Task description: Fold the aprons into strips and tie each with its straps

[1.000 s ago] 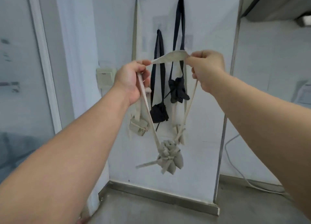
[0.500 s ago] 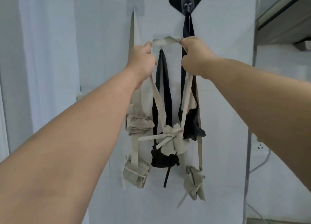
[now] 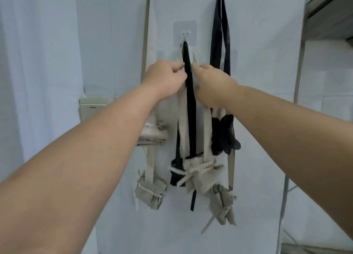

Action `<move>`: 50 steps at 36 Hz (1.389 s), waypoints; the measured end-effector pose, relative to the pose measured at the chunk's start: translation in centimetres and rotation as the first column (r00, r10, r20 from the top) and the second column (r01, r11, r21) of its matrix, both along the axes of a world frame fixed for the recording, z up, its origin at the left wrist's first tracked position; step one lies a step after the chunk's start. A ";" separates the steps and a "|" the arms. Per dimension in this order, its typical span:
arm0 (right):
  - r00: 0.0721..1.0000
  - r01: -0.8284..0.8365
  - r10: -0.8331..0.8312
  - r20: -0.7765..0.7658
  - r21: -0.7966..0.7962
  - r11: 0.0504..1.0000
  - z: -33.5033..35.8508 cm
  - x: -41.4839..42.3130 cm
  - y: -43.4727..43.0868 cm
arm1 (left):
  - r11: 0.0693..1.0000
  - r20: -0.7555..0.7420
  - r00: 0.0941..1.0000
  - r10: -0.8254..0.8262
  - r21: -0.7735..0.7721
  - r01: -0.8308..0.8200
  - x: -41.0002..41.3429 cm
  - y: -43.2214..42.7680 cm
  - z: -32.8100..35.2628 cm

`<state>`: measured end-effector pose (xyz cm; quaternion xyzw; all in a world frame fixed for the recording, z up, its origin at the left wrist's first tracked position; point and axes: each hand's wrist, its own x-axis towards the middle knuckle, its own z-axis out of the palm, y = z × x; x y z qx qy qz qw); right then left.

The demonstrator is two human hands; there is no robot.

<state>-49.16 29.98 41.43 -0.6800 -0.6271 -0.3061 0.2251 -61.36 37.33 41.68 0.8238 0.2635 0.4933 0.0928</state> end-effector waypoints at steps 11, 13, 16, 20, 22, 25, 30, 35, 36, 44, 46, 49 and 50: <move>0.984 -0.146 0.159 -0.076 0.156 0.977 -9.0 -3.3 -4.1 | 0.998 0.194 0.980 -0.037 -0.038 0.045 -3.8 -2.5 -10.6; 0.994 -0.105 0.108 -0.019 0.101 0.989 -11.8 -3.7 -4.0 | 0.995 0.213 0.974 -0.076 -0.041 0.087 -3.9 -3.0 -13.4; 0.999 -0.037 0.038 -0.030 0.040 0.999 -15.1 -3.4 -3.8 | 0.999 0.057 0.998 -0.007 -0.040 0.009 -3.4 -3.4 -16.3; 0.979 -0.037 0.041 -0.201 0.022 0.999 -18.0 -2.4 -4.2 | 0.988 -0.241 0.970 0.019 -0.147 -0.056 -2.2 -3.1 -19.6; 0.967 -0.046 0.048 -0.251 0.014 0.999 -18.8 -1.9 -4.4 | 0.982 -0.264 0.965 -0.004 -0.182 -0.046 -1.7 -3.1 -20.6; 0.954 -0.035 0.034 -0.299 0.002 0.999 -19.6 -1.4 -4.8 | 0.981 -0.281 0.946 0.162 -0.060 -0.185 -1.2 -3.0 -21.5; 0.957 0.031 -0.045 -0.286 -0.053 0.998 -20.3 -1.2 -5.0 | 0.944 -0.371 0.871 0.322 0.051 -0.327 -1.3 -3.3 -21.9; 0.942 0.070 -0.083 -0.324 -0.054 0.996 -20.4 -2.1 -5.0 | 0.921 -0.474 0.800 0.368 0.070 -0.383 -1.9 -3.6 -21.8; 0.939 0.072 -0.086 -0.334 -0.055 0.996 -20.4 -2.1 -4.9 | 0.919 -0.471 0.799 0.375 0.075 -0.387 -1.8 -3.5 -21.5; 0.927 0.069 -0.134 -0.351 -0.192 0.979 -21.0 -3.4 -5.5 | 0.867 -0.485 0.740 0.466 0.083 -0.492 -4.2 -3.9 -21.6; 0.925 0.048 -0.126 -0.360 -0.219 0.975 -21.3 -3.9 -5.9 | 0.865 -0.462 0.764 0.450 0.013 -0.501 -4.9 -4.2 -22.4; 0.918 0.022 -0.103 -0.384 -0.210 0.978 -21.3 -4.4 -6.7 | 0.876 -0.386 0.826 0.411 -0.085 -0.476 -5.5 -5.1 -22.4; 0.921 0.035 -0.112 -0.374 -0.207 0.978 -21.4 -4.4 -7.0 | 0.885 -0.381 0.840 0.386 -0.105 -0.454 -5.5 -5.5 -22.5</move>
